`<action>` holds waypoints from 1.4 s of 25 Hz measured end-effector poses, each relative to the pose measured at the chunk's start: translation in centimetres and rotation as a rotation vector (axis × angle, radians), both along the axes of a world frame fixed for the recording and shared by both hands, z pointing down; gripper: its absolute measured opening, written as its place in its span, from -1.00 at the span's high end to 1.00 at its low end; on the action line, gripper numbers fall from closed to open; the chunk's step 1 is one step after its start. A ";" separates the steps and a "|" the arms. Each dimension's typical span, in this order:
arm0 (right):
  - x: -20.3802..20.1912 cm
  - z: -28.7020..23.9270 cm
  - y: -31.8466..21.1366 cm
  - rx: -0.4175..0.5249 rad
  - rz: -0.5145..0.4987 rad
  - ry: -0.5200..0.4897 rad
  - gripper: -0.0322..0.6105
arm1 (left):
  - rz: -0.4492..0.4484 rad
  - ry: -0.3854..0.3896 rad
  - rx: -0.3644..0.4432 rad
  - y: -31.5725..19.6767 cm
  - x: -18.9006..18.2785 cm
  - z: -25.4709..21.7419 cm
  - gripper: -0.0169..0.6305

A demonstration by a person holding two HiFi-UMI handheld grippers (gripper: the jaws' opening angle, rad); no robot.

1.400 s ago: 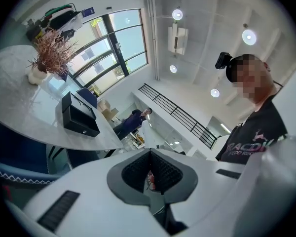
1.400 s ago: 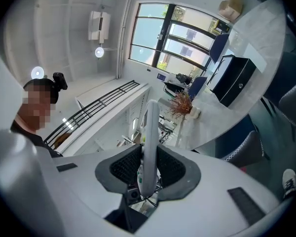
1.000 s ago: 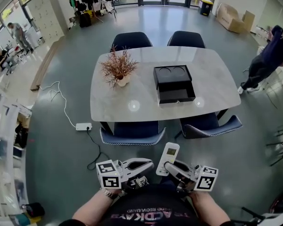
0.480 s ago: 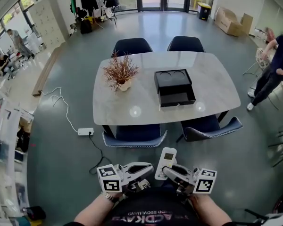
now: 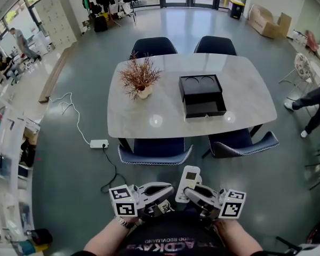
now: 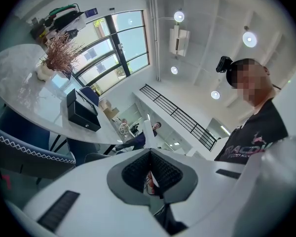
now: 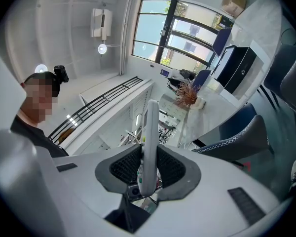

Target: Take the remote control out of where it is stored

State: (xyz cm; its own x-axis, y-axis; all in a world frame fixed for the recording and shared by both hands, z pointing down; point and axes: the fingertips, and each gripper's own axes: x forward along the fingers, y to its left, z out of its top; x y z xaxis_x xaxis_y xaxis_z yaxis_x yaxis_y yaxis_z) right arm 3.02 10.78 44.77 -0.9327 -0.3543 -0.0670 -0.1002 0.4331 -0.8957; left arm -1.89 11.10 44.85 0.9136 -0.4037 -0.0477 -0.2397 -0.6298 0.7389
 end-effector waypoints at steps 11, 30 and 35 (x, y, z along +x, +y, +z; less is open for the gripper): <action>0.4 0.0 -0.5 0.001 0.012 0.005 0.56 | 0.024 0.006 -0.003 -0.8 0.8 -0.1 0.95; -0.3 1.0 -0.7 -0.027 0.006 0.019 0.56 | 0.023 0.005 -0.031 -0.6 0.3 0.8 0.95; -0.7 1.2 -0.9 -0.024 0.000 0.023 0.56 | 0.015 0.004 -0.034 -0.7 -0.1 0.9 0.95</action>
State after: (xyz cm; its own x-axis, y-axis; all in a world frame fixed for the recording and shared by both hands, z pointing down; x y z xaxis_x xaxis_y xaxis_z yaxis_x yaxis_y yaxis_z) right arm 2.32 9.86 46.01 -0.9340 -0.3555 -0.0368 -0.1210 0.4113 -0.9034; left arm -2.04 10.44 45.77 0.9194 -0.3915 -0.0375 -0.2276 -0.6074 0.7611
